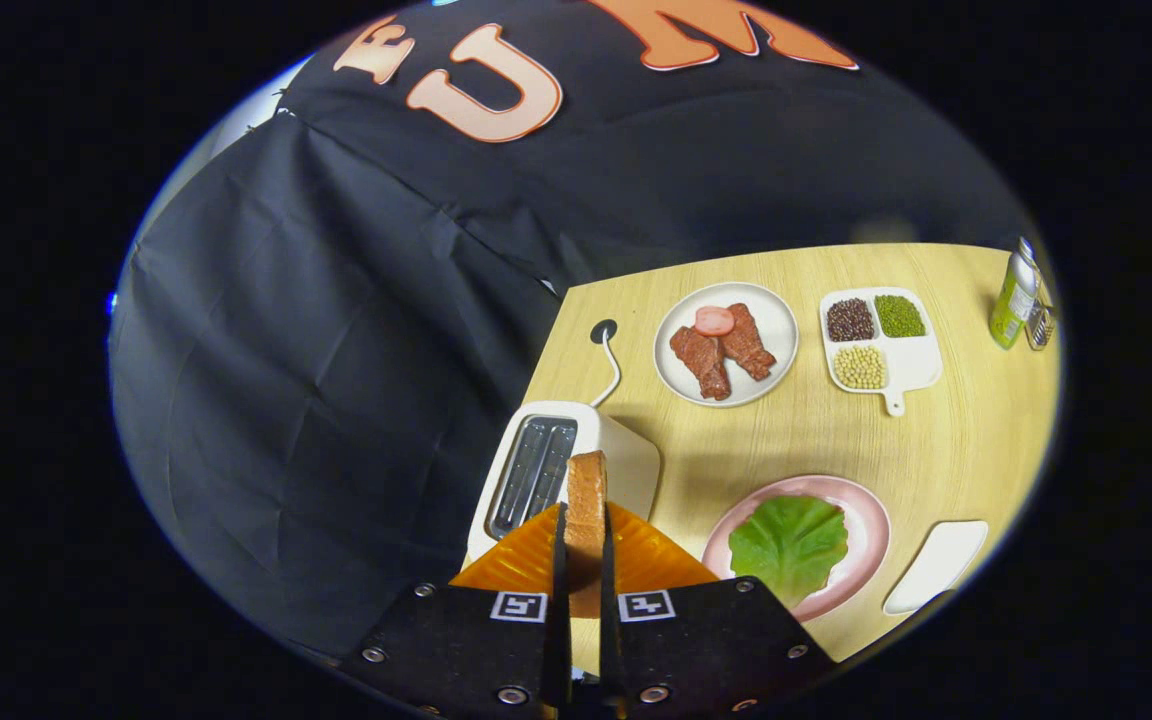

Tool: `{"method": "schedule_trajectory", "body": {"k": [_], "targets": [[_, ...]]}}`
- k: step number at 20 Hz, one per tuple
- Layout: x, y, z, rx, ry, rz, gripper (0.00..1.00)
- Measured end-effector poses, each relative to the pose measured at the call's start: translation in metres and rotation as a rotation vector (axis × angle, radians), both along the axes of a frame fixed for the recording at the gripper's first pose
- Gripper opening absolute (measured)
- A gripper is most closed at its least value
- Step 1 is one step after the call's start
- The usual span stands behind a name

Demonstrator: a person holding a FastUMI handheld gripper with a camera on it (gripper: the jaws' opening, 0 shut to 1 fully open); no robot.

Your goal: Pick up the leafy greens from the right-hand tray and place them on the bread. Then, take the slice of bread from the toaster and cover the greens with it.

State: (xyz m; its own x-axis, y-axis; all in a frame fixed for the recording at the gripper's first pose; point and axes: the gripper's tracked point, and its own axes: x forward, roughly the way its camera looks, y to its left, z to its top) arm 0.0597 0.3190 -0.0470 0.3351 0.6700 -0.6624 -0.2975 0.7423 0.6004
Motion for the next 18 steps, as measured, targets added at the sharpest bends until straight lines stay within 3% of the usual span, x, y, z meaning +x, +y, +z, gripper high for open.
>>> {"method": "schedule_trajectory", "body": {"k": [18], "targets": [[-0.022,-0.075,-0.085,0.102,0.098,-0.046,0.11]]}}
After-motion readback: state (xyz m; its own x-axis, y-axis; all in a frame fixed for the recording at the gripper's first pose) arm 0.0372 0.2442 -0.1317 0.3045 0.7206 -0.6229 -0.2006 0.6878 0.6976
